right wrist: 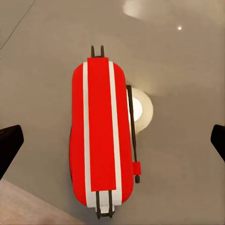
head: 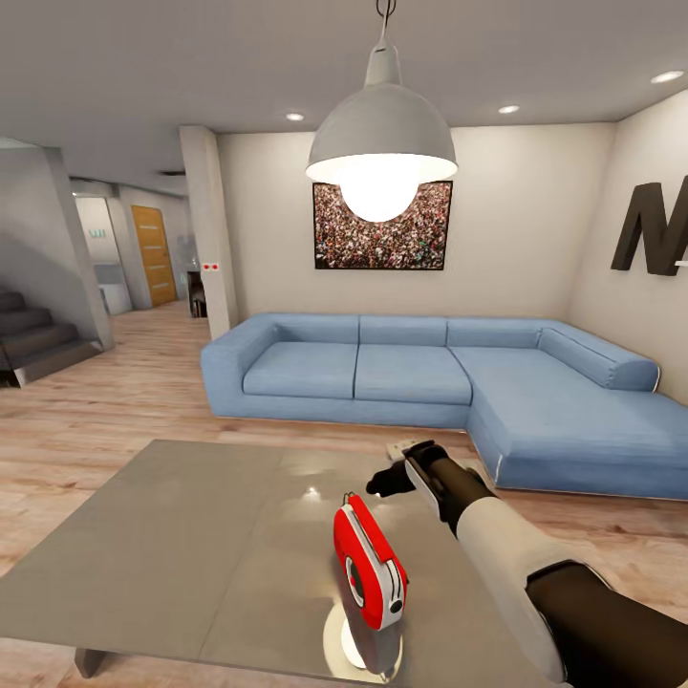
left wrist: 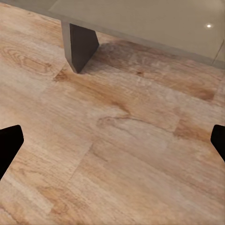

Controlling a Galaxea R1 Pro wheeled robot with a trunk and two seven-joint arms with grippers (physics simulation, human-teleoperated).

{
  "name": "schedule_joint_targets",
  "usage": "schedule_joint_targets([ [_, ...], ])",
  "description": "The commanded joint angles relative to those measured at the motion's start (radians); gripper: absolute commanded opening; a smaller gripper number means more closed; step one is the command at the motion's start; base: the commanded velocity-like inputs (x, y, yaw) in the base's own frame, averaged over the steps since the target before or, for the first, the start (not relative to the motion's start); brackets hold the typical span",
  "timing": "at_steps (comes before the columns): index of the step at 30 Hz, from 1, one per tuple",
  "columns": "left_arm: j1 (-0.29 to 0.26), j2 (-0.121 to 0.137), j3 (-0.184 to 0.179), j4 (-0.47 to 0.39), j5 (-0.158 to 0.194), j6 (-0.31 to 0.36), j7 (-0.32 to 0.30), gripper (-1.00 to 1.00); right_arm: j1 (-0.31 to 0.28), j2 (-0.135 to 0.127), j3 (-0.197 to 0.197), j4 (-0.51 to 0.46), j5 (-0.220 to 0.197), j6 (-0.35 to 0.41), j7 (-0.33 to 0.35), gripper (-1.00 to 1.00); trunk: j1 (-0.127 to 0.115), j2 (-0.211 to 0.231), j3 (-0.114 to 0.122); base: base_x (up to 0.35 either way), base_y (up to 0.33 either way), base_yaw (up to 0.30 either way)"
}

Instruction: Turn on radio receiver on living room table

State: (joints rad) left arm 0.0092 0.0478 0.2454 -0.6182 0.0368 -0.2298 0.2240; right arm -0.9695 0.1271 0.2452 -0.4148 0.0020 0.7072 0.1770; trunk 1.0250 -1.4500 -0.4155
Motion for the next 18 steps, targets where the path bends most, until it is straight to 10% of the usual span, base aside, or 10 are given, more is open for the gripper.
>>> schedule_joint_targets([
  [1,0.0,0.0,0.0,0.0,0.0,0.0,0.0,1.0,0.0,0.0,0.0,0.0,0.0,0.0,0.0,1.0,0.0,0.0,0.0,0.0,0.0,0.0],
  [18,0.0,0.001,-0.002,-0.001,0.001,0.001,-0.001,1.0,0.0,0.001,0.002,0.002,0.002,0.0,0.0,1.0,0.0,0.0,0.0,0.0,0.0,0.0],
])
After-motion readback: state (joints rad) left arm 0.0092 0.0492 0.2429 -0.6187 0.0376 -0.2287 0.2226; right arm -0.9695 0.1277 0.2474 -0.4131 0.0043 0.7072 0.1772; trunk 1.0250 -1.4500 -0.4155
